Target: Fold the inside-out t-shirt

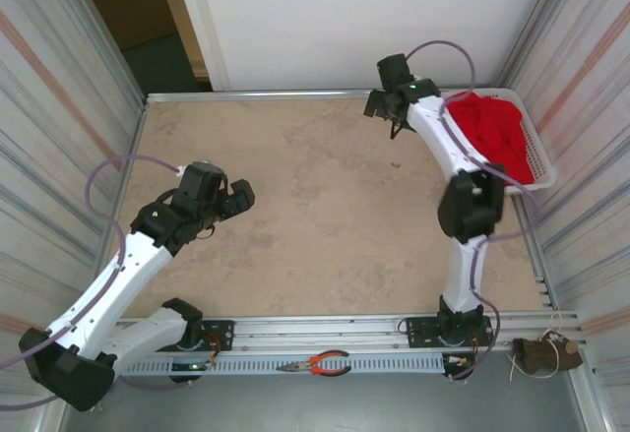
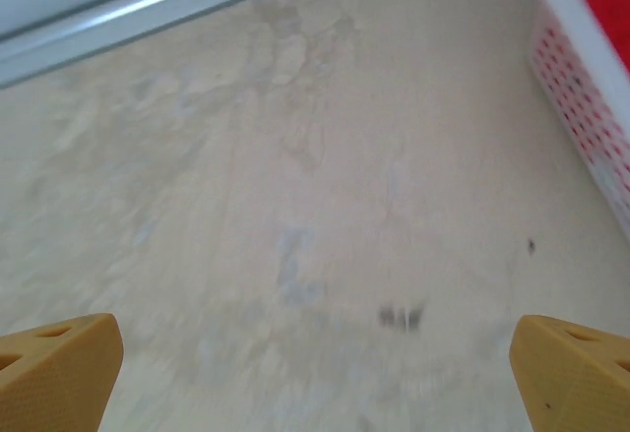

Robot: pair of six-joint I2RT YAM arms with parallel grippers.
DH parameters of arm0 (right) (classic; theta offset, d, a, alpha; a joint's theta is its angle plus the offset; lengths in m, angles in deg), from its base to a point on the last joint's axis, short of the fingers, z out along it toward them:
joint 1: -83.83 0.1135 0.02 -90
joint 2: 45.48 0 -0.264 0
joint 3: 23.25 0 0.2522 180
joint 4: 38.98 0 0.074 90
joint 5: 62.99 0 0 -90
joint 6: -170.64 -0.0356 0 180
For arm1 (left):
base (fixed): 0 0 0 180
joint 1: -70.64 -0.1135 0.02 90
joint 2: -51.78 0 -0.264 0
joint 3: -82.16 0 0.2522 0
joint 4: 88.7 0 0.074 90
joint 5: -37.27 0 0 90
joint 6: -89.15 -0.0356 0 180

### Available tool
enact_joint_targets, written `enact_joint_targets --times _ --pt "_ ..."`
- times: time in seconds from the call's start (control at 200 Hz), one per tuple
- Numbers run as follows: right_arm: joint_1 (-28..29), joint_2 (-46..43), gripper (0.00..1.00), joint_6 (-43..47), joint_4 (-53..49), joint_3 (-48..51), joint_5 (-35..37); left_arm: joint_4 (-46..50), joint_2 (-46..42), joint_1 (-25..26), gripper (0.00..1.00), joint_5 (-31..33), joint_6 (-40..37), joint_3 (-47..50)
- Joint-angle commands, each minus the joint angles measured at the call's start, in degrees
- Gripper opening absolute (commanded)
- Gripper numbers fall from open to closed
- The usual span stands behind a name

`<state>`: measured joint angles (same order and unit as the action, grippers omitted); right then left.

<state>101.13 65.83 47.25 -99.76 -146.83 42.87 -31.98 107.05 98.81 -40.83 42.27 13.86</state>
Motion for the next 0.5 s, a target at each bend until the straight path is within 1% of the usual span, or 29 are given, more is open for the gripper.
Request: enact_joint_targets --times 0.0,0.025,0.09,0.14,0.215,0.286,0.411,0.496 --pt "-6.2 -15.2 0.99 -5.1 2.8 13.4 -3.7 -1.6 -0.1 0.4 0.99 -0.9 -1.1 -1.2" --pt "-7.8 -17.4 0.99 -5.9 2.9 16.0 -4.8 -1.7 -0.2 0.4 0.99 -1.1 -1.1 -1.0" --pt "-14.1 -24.2 0.99 -8.0 3.9 24.7 -9.6 -2.4 -0.5 0.5 0.99 -1.6 -1.1 -0.2" --pt "-20.1 -28.5 0.99 -9.1 4.3 31.3 -13.7 -2.9 -0.7 0.5 0.99 -2.0 -1.2 0.4" --pt "-28.4 -32.2 0.99 -9.2 4.6 38.7 -18.2 -3.6 -0.8 0.5 0.99 -2.5 -1.3 1.2" --pt "-35.1 -33.6 0.99 -8.4 4.6 43.1 -21.4 -4.0 -0.8 0.5 0.99 -3.0 -1.4 1.6" --pt "-42.5 -33.4 0.99 -8.9 6.3 47.0 -23.0 -4.2 -0.9 0.5 0.99 -3.4 -1.7 1.9" --pt "-44.2 -30.6 0.99 -9.9 8.5 47.3 -23.3 -4.2 -1.2 0.5 0.99 -3.1 -2.2 2.0"
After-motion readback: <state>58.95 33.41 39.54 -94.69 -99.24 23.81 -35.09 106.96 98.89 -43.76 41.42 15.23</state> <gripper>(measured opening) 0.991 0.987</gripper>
